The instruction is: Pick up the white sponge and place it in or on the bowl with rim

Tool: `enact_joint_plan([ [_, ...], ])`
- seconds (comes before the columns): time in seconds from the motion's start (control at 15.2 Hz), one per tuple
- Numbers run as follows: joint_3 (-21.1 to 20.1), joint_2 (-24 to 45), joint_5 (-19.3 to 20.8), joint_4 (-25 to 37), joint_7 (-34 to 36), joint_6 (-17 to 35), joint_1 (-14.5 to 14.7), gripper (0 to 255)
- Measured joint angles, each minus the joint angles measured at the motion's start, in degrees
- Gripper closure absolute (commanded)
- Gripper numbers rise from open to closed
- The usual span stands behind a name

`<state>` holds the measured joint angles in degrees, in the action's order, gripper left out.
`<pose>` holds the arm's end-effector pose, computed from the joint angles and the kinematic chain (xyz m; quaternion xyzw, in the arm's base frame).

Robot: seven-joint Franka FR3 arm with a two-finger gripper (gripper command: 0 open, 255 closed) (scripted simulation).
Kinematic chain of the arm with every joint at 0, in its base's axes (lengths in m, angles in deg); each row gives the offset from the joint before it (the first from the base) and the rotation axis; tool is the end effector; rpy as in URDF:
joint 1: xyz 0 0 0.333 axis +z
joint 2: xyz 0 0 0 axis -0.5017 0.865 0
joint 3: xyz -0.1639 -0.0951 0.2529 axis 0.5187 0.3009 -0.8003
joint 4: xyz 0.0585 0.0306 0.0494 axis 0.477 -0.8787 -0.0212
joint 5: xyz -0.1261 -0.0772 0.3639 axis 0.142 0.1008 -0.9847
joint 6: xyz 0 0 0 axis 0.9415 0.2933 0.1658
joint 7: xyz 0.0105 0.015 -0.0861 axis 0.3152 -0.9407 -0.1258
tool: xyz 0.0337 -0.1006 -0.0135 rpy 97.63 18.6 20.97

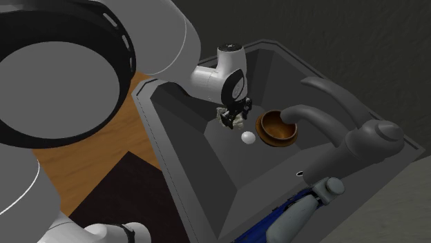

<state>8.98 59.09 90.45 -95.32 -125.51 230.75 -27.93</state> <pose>0.5695 -0.0858 0.2274 0.8392 0.5358 -0.0505 0.0782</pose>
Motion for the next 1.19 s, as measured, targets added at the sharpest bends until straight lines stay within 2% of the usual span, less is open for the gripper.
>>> enact_joint_plan([
  [0.59,0.0,-0.3,0.0,0.0,0.0,-0.3,0.0,255],
  [1.19,0.1,-5.4,0.1,0.4,-0.8,-5.7,0.3,255],
])
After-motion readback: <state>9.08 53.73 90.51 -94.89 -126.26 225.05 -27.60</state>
